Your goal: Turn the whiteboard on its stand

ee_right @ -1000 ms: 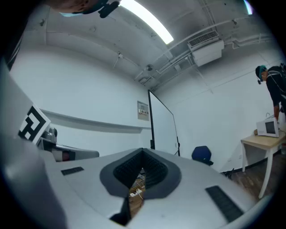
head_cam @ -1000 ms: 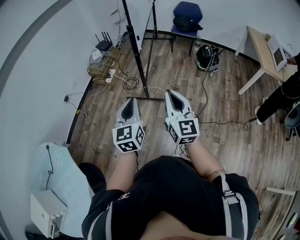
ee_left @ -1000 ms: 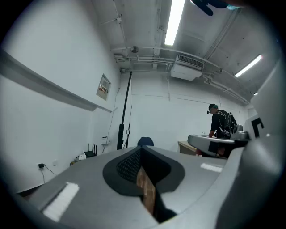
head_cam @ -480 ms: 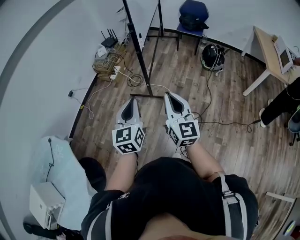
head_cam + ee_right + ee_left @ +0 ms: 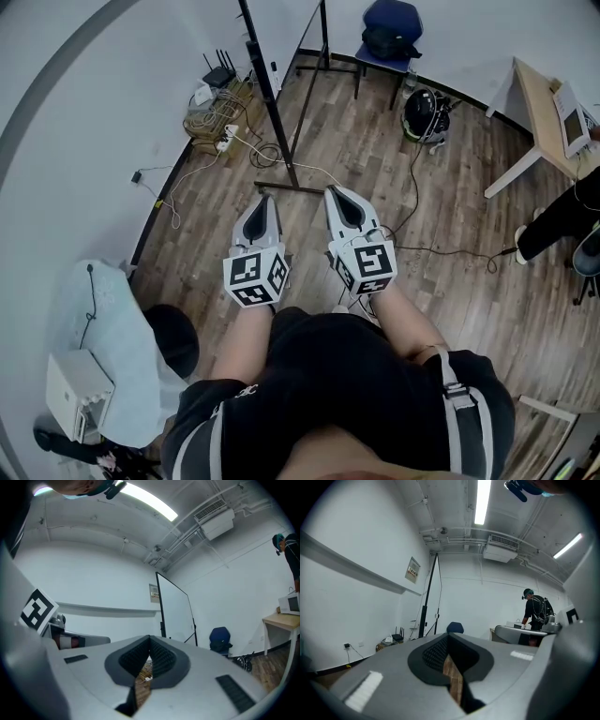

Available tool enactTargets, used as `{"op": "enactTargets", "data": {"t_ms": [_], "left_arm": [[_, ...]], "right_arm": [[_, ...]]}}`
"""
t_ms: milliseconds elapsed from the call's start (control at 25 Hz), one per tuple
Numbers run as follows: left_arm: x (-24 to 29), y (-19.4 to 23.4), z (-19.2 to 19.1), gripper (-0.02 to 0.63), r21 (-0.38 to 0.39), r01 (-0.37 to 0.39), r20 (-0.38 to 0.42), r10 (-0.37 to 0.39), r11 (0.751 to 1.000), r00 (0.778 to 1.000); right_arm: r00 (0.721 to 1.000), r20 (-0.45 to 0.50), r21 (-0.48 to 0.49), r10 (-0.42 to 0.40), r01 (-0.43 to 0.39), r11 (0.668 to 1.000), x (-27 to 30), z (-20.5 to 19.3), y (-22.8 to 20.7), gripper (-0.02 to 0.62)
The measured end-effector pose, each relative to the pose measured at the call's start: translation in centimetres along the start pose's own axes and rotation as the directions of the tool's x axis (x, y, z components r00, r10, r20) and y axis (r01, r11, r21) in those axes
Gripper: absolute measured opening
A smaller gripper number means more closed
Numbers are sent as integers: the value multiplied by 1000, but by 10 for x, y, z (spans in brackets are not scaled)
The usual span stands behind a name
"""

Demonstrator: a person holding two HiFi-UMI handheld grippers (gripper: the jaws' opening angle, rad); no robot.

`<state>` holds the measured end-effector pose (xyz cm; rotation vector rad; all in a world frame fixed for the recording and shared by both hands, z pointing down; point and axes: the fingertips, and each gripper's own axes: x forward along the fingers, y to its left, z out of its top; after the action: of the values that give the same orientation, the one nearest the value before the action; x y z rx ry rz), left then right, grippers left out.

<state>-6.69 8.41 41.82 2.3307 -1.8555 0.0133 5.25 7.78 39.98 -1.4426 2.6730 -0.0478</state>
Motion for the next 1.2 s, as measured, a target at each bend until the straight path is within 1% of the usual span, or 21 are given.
{"op": "enactTargets", "data": {"t_ms": [200, 320, 480, 640, 880, 1040, 1200], "left_arm": [[4, -12, -3, 9, 21, -16, -1, 16, 1000, 1000], [7, -14, 2, 9, 30, -24, 11, 24, 999, 1000], [17, -10, 6, 9, 41, -25, 28, 23, 999, 999], [32, -2, 6, 9, 41, -22, 39, 20, 999, 999], [67, 16, 8, 9, 30, -18, 40, 17, 999, 999], [99, 35, 9, 9, 8, -14, 26, 14, 1000, 1000], [133, 55, 18, 9, -5, -8, 23, 8, 1000, 1000]], "right_arm": [[1000, -2, 14, 21, -21, 1000, -1, -2, -11, 5], [1000, 7, 19, 30, -30, 999, 1, 2, -15, 5], [999, 30, 18, 31, -31, 999, 11, 8, -20, 5], [999, 30, -1, 36, -36, 999, 22, 4, -22, 5], [1000, 11, -2, 27, -27, 1000, 58, -5, -36, 5], [999, 7, -6, 37, -37, 999, 91, -9, -43, 5], [999, 2, -12, 43, -43, 999, 129, -8, -51, 5]]}}
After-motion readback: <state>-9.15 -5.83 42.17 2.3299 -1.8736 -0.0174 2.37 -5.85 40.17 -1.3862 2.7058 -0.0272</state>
